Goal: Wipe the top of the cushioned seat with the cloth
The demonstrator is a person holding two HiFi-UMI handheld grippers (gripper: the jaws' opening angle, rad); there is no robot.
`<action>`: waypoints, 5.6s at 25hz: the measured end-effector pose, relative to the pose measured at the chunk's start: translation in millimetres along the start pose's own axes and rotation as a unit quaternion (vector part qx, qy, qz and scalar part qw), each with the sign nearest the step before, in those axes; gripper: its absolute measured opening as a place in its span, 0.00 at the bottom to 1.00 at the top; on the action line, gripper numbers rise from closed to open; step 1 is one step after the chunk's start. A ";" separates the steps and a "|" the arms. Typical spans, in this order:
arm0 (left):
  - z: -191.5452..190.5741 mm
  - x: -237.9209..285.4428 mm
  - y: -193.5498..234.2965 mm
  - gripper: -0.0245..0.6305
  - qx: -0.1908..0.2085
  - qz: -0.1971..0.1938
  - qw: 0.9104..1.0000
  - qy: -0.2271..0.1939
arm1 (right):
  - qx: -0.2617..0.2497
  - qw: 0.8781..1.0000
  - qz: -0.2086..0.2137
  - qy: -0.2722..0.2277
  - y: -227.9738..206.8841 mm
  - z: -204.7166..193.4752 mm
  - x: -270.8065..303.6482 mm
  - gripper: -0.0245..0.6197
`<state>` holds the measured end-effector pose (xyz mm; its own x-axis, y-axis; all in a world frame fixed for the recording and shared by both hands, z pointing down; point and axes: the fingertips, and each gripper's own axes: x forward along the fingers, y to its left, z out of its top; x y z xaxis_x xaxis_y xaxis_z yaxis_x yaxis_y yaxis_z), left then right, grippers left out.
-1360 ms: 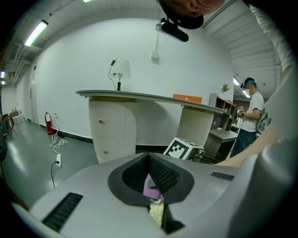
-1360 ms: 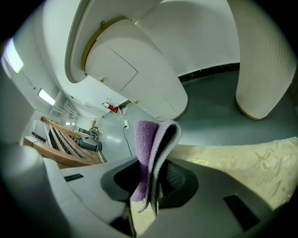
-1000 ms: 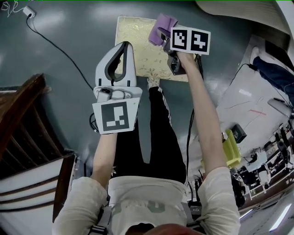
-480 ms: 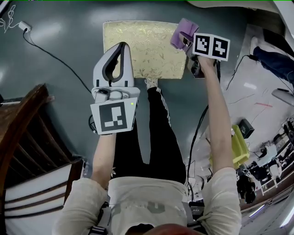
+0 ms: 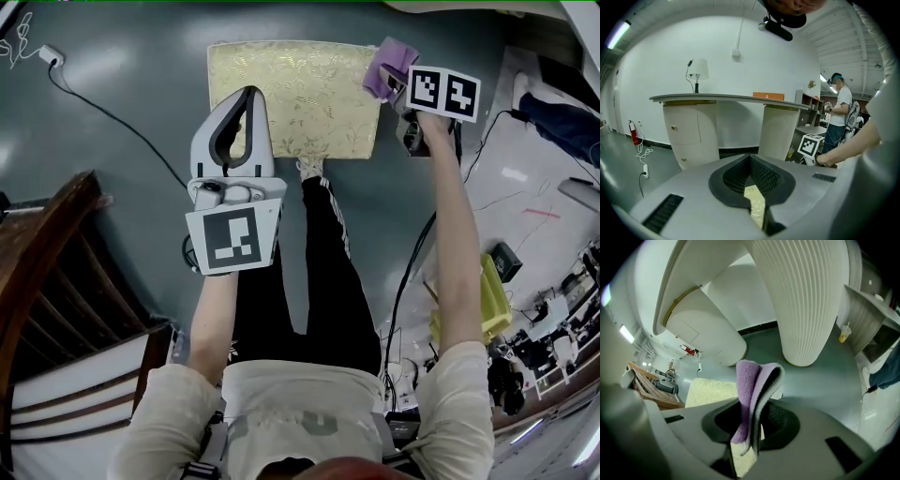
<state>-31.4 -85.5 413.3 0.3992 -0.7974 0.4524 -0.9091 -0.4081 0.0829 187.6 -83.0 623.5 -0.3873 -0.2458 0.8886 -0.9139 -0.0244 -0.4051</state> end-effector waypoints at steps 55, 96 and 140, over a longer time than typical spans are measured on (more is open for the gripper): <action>-22.1 -46.8 87.0 0.05 0.000 0.107 0.994 0.005 | -0.068 0.986 0.150 0.040 259.2 -86.1 98.8 0.19; -0.2 -6.0 -9.7 0.05 0.029 0.033 0.999 -0.012 | -0.042 0.999 -0.005 0.029 -9.6 -92.8 -18.4 0.19; -26.2 -82.1 153.4 0.05 0.021 0.103 0.994 0.008 | -0.136 0.975 0.145 0.094 321.6 -159.8 118.0 0.19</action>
<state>-206.8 -71.0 412.1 0.2036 -0.8587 0.4703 -0.9655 -0.2558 -0.0489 -171.3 35.0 632.5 -0.6267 -0.0206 0.7790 -0.7509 0.2833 -0.5966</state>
